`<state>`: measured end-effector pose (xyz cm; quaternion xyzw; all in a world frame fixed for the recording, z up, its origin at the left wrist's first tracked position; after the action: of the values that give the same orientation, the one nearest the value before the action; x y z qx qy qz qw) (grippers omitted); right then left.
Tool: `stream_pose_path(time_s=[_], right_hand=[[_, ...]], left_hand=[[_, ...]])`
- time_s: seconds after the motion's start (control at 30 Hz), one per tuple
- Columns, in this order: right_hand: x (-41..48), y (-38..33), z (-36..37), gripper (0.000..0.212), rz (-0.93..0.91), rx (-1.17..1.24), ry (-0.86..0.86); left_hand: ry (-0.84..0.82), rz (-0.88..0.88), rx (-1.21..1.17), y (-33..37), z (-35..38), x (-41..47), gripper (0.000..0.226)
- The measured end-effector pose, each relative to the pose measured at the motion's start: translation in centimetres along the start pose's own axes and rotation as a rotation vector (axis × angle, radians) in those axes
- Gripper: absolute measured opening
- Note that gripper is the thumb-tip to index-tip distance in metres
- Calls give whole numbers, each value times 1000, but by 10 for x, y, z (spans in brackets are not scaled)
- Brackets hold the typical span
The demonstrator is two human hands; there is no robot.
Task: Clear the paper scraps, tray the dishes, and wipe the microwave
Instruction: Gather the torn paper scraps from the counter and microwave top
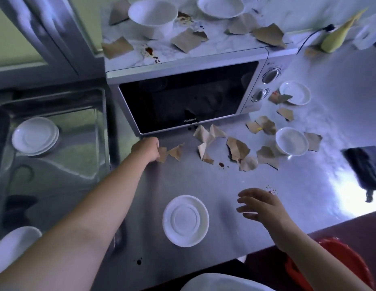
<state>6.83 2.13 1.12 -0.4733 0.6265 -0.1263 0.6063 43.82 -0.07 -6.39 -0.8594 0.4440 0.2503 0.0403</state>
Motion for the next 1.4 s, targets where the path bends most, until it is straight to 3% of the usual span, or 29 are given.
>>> stream_pose_path(time_s=[0.17, 0.37, 0.5, 0.63, 0.8, 0.97, 1.03, 1.13, 1.27, 1.4], right_hand=[[6, 4, 4, 14, 18, 39, 7], [13, -3, 17, 16, 9, -9, -67], [20, -12, 25, 15, -26, -41, -145], [27, -22, 24, 15, -56, -41, -256], [29, -21, 9, 25, 44, 74, -430], [25, -17, 15, 44, 338, 248, -767], [23, -22, 18, 38, 355, 328, -842], [23, -30, 18, 27, 285, 331, -916], [30, -31, 10, 36, 193, 234, -790], [28, -32, -8, 16, 38, 160, -608]], left_hand=[[79, -24, -25, -16, 18, -21, 7], [173, -31, -7, -27, 48, -51, 7], [155, -113, -236, -31, 58, -69, 8], [240, -122, -621, -17, 41, -100, 26], [339, 94, -848, 39, 10, -168, 28], [610, 459, -621, 102, -14, -234, 5], [646, 486, -540, 116, -11, -246, 13], [664, 524, -483, 125, -6, -248, 7], [554, 499, -503, 116, 5, -237, 16], [479, 336, -759, 89, 19, -207, 31]])
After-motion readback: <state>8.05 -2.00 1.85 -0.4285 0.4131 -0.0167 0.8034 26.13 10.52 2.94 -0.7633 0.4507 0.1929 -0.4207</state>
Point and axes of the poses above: each hand's wrist, its own x-axis towards the middle knuckle, its own z-axis out of the palm, y = z × x, the point moved 4 cm from there along x, towards the middle knuckle, and after that the axes turned 1 degree about y, right-handed, at the moved point
